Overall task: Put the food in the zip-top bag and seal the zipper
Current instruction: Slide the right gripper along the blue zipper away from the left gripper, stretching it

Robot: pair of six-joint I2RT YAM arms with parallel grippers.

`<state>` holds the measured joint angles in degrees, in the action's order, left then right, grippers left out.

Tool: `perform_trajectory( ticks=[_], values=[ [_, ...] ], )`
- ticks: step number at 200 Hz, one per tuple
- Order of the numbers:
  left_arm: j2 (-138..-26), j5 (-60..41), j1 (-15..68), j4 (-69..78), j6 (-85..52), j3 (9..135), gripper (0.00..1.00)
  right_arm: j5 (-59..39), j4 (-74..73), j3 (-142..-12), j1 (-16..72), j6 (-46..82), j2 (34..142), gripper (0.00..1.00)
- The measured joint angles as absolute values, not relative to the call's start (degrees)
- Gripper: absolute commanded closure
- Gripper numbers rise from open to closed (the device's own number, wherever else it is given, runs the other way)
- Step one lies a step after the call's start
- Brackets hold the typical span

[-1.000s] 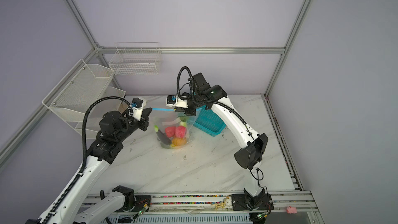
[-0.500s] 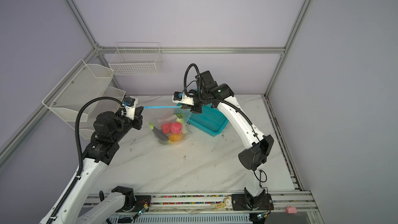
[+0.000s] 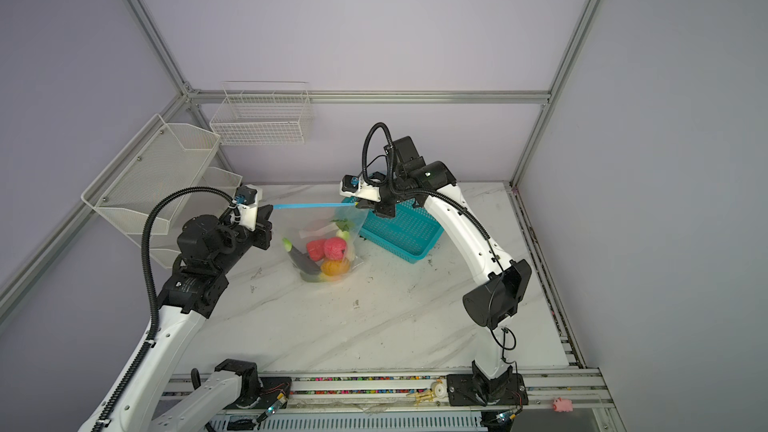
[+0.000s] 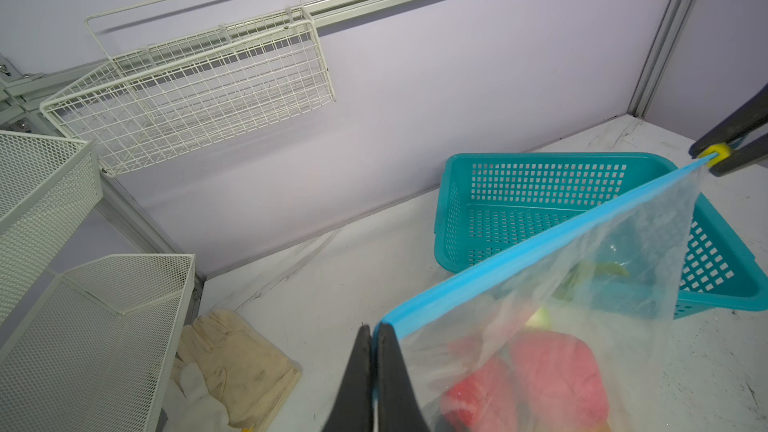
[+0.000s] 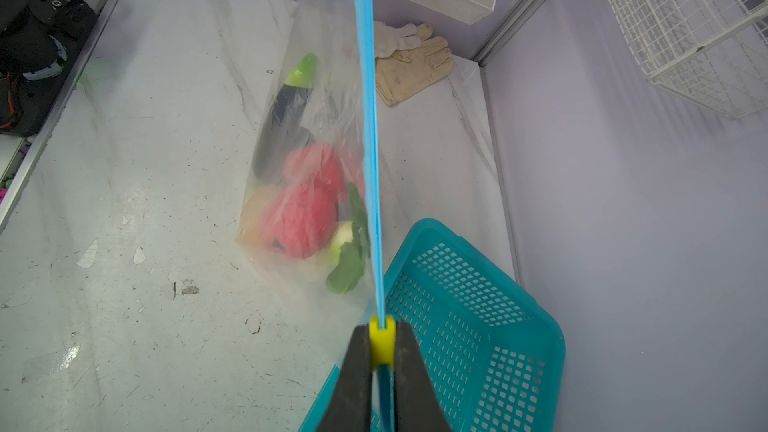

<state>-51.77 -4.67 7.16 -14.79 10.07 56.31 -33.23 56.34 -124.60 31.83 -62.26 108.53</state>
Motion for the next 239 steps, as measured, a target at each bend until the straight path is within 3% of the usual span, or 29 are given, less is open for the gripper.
perform_trajectory(
  ticks=[138,191,239],
  values=[
    [-50.41,-6.24,5.85,-15.86,7.4,56.31,1.0,-34.11,56.18,-125.73,31.9,-60.64,108.4,1.0],
    [-42.57,-7.81,5.63,-23.07,3.66,56.31,1.0,-35.51,55.83,-125.51,33.08,-57.39,107.94,1.0],
    [-32.8,-12.19,5.69,-30.44,-1.15,56.31,1.0,-35.75,51.94,-113.49,37.32,-51.7,98.65,1.0]
  ],
)
